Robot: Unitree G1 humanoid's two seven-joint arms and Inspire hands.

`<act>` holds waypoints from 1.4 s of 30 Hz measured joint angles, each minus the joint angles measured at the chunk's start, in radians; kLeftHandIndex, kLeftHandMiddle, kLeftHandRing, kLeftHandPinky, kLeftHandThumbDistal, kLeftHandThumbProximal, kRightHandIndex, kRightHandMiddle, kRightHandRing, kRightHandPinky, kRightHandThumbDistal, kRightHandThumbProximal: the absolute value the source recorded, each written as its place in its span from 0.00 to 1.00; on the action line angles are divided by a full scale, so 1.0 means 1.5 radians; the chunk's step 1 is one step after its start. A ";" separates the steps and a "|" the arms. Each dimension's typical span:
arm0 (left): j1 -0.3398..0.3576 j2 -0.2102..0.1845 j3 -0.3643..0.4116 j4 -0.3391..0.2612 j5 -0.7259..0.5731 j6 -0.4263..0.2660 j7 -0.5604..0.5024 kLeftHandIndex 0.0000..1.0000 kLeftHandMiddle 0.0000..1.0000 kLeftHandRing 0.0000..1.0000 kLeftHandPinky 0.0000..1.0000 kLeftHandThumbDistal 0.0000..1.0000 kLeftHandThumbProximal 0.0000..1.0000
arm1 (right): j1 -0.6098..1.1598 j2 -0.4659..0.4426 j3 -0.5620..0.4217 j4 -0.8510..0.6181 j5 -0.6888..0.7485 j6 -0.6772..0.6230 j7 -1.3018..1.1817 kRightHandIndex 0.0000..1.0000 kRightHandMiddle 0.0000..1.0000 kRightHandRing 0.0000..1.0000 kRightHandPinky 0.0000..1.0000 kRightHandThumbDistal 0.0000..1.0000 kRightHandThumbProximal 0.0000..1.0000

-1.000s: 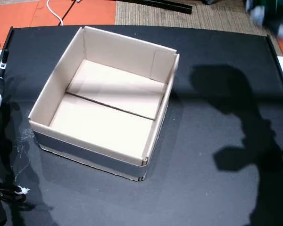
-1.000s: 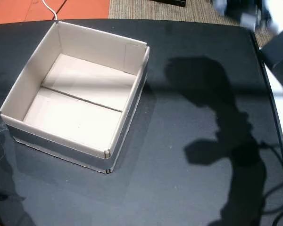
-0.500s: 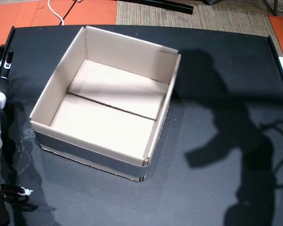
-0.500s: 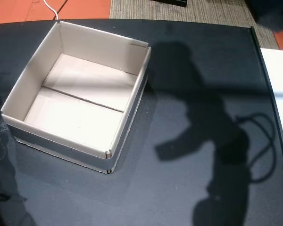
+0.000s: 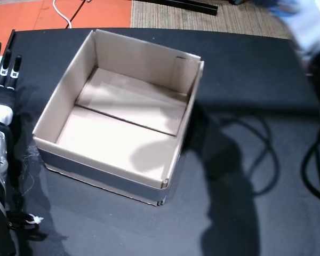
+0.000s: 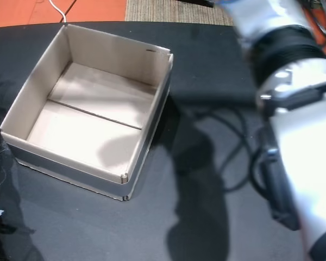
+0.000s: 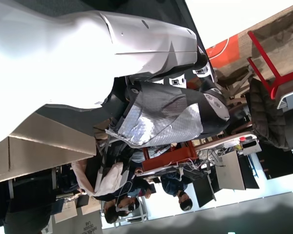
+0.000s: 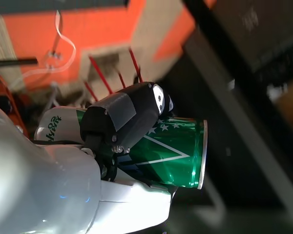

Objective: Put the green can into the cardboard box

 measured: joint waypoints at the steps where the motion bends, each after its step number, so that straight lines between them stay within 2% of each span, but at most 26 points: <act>1: 0.000 -0.002 0.001 0.000 0.000 0.000 0.001 0.48 0.52 0.61 0.80 0.00 0.74 | -0.001 0.011 0.006 0.002 -0.005 0.011 0.010 0.06 0.01 0.12 0.37 0.03 0.00; 2: 0.000 -0.003 0.003 0.000 -0.001 0.000 0.001 0.48 0.52 0.61 0.80 0.00 0.74 | -0.002 0.021 0.013 0.005 -0.008 0.021 0.021 0.04 0.01 0.12 0.37 0.06 0.00; 7: 0.000 -0.009 0.007 0.000 -0.001 0.000 -0.003 0.44 0.48 0.59 0.82 0.00 0.79 | -0.010 0.048 0.046 0.010 -0.028 0.036 0.061 0.08 0.07 0.16 0.38 0.00 0.00; 9: 0.000 -0.009 0.007 0.000 -0.001 0.000 -0.003 0.47 0.49 0.59 0.82 0.00 0.80 | -0.011 0.049 0.053 0.010 -0.031 0.035 0.077 0.06 0.06 0.16 0.39 0.00 0.00; 11: 0.000 -0.009 0.007 0.000 -0.001 0.000 -0.005 0.51 0.52 0.64 0.85 0.00 0.85 | -0.011 0.049 0.058 0.010 -0.035 0.034 0.089 0.07 0.07 0.17 0.39 0.00 0.00; 15: 0.000 -0.014 0.007 0.000 -0.001 0.000 -0.007 0.49 0.48 0.59 0.82 0.00 0.84 | -0.011 0.045 0.081 0.010 -0.051 0.035 0.099 0.07 0.06 0.14 0.39 0.01 0.00; 18: 0.000 -0.016 0.007 0.000 -0.001 0.000 -0.004 0.50 0.49 0.59 0.83 0.00 0.83 | -0.010 0.039 0.102 0.011 -0.068 0.047 0.097 0.16 0.13 0.20 0.43 0.04 0.00; 20: 0.000 -0.017 0.007 0.000 -0.001 0.000 -0.004 0.51 0.51 0.59 0.84 0.00 0.84 | -0.010 0.034 0.108 0.014 -0.077 0.053 0.095 0.18 0.15 0.22 0.43 0.08 0.00; 24: 0.000 -0.018 0.008 0.000 -0.001 0.000 -0.010 0.50 0.50 0.58 0.82 0.00 0.83 | -0.009 0.030 0.122 0.022 -0.085 0.088 0.121 0.15 0.16 0.26 0.41 0.00 0.00; 27: 0.000 -0.021 0.008 0.000 -0.001 -0.001 -0.011 0.51 0.51 0.59 0.82 0.00 0.82 | -0.009 0.036 0.142 0.032 -0.098 0.170 0.231 0.06 0.10 0.22 0.38 0.07 0.00; 29: 0.000 -0.022 0.008 0.000 -0.001 -0.002 -0.014 0.51 0.51 0.58 0.81 0.00 0.81 | -0.009 0.041 0.153 0.039 -0.101 0.214 0.295 0.04 0.08 0.20 0.35 0.08 0.00; 31: 0.000 -0.023 0.007 -0.001 -0.001 -0.005 -0.015 0.50 0.50 0.57 0.82 0.00 0.82 | -0.008 0.044 0.155 0.041 -0.101 0.236 0.334 0.13 0.16 0.25 0.36 0.05 0.00; 34: 0.000 -0.025 0.006 -0.001 -0.001 -0.006 -0.017 0.48 0.48 0.55 0.80 0.00 0.81 | -0.008 0.053 0.155 0.041 -0.099 0.272 0.388 0.23 0.22 0.28 0.35 0.11 0.04; 36: 0.000 -0.025 0.006 -0.001 -0.001 -0.008 -0.017 0.49 0.49 0.55 0.81 0.00 0.82 | -0.007 0.064 0.154 0.042 -0.098 0.296 0.412 0.25 0.25 0.30 0.37 0.13 0.03; 39: 0.000 -0.028 0.006 -0.001 -0.001 -0.010 -0.017 0.49 0.49 0.55 0.81 0.00 0.81 | -0.005 0.079 0.150 0.042 -0.095 0.318 0.425 0.27 0.28 0.34 0.40 0.04 0.04; 40: 0.000 -0.030 0.006 -0.001 -0.001 -0.012 -0.016 0.51 0.51 0.58 0.84 0.00 0.83 | -0.004 0.084 0.150 0.042 -0.093 0.324 0.426 0.28 0.30 0.36 0.41 0.02 0.04; 41: 0.000 -0.031 0.006 -0.001 -0.001 -0.012 -0.016 0.50 0.51 0.58 0.85 0.00 0.85 | -0.003 0.088 0.150 0.042 -0.093 0.327 0.426 0.28 0.30 0.37 0.41 0.04 0.04; 42: 0.000 -0.033 0.006 -0.001 -0.001 -0.013 -0.016 0.49 0.49 0.57 0.84 0.00 0.86 | -0.001 0.092 0.150 0.041 -0.093 0.328 0.426 0.27 0.30 0.37 0.40 0.02 0.04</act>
